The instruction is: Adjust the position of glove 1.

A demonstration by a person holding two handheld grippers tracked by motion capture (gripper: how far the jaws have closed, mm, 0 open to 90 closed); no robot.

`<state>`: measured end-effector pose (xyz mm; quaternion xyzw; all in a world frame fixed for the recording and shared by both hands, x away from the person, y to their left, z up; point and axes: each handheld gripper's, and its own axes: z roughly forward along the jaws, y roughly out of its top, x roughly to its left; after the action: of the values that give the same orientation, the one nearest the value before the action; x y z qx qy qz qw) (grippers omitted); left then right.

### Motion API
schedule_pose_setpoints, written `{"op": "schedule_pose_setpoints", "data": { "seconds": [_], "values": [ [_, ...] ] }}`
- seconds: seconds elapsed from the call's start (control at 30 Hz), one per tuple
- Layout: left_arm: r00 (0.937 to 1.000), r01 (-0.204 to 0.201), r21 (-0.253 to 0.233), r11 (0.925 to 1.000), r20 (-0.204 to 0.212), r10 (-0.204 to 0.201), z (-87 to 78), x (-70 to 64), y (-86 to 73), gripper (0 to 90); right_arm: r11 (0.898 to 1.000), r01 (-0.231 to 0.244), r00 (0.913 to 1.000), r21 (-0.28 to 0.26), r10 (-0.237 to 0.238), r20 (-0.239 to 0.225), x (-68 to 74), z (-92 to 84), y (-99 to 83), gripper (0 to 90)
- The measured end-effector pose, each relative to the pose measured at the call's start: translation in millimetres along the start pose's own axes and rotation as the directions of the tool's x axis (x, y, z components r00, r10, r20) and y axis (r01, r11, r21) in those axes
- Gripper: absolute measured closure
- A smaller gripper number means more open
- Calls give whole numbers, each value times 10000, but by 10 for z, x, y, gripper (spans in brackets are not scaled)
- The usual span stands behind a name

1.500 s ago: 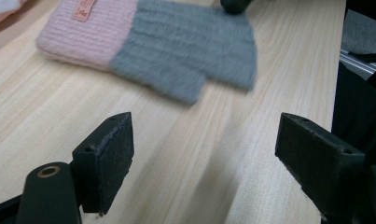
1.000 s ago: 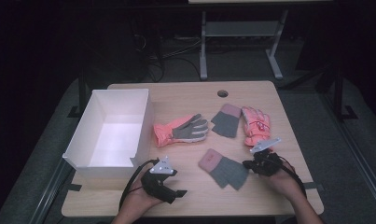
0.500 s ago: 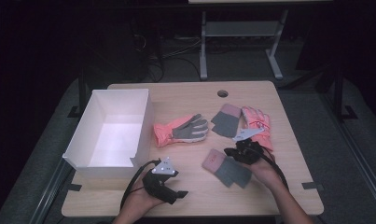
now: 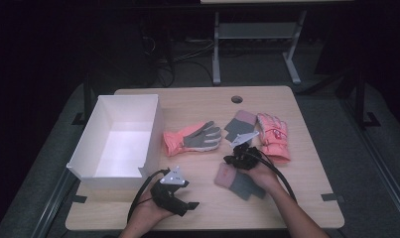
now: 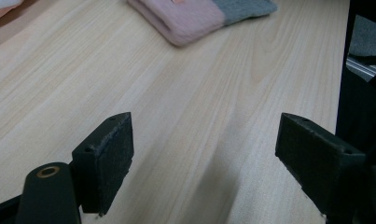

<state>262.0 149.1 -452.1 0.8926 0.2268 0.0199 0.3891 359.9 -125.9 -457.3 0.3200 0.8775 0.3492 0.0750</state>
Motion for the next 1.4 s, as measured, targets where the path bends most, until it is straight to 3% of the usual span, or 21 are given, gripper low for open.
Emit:
{"op": "schedule_pose_setpoints", "data": {
  "seconds": [0.2, 0.33, 0.37, 0.43, 0.5, 0.63, 0.73, 0.77, 0.87, 1.03, 1.2, 1.33, 1.4],
  "values": [
    [9998, 182, -90, 9998, 34, -182, -3, -2, -5, 190, 9991, 403, 9970, 116, -395, -660, 231, 56, 32, 900],
    [9999, 136, 7, 9999, 19, -136, -16, 8, -9, 190, 9956, 909, 9870, 207, -873, -1348, 494, 96, 38, 900],
    [9999, 136, 7, 9999, 19, -136, -16, 8, -9, 190, 9956, 909, 9870, 207, -873, -1348, 494, 96, 38, 900],
    [10000, 96, 41, 9999, 15, -96, -18, 13, -9, 190, 9897, 1418, 9796, 187, -1375, -1469, 599, 86, 45, 900],
    [10000, 94, 41, 9999, 30, -95, -20, 13, -9, 190, 9900, 1408, 9819, 70, -1387, -1289, 573, 26, 47, 900],
    [9999, 115, -4, 9999, 11, -115, -27, 18, -14, 190, 9956, 925, 9919, -138, -934, -864, 444, -139, -14, 900],
    [9999, 137, -10, 9999, -9, -137, -37, 33, -16, 190, 9988, 489, 9988, -93, -489, -84, 247, -426, -213, 900],
    [9999, 137, -10, 9999, -9, -137, -37, 33, -16, 190, 9988, 489, 9988, -93, -489, -84, 247, -426, -213, 900],
    [9999, 167, -7, 9999, 0, -167, -34, 34, -17, 190, 9998, -151, 9996, -163, 155, 252, 140, -649, -449, 900],
    [9998, 204, -34, 9998, -6, -204, -28, 29, -12, 190, 9993, -371, 9992, -37, 372, 122, 205, -754, -644, 900],
    [9999, 132, 10, 9999, 5, -132, -18, 25, -8, 190, 9990, -37, 9996, 451, 51, -291, 383, -737, -768, 900],
    [9998, 195, -38, 9998, 2, -195, -24, 29, -11, 190, 9961, 129, 9999, 870, -125, -43, 369, -676, -777, 900],
    [9998, 206, -44, 9998, -3, -206, -26, 30, -13, 190, 9966, 57, 10000, 825, -57, 0, 354, -677, -778, 900]
  ]
}}
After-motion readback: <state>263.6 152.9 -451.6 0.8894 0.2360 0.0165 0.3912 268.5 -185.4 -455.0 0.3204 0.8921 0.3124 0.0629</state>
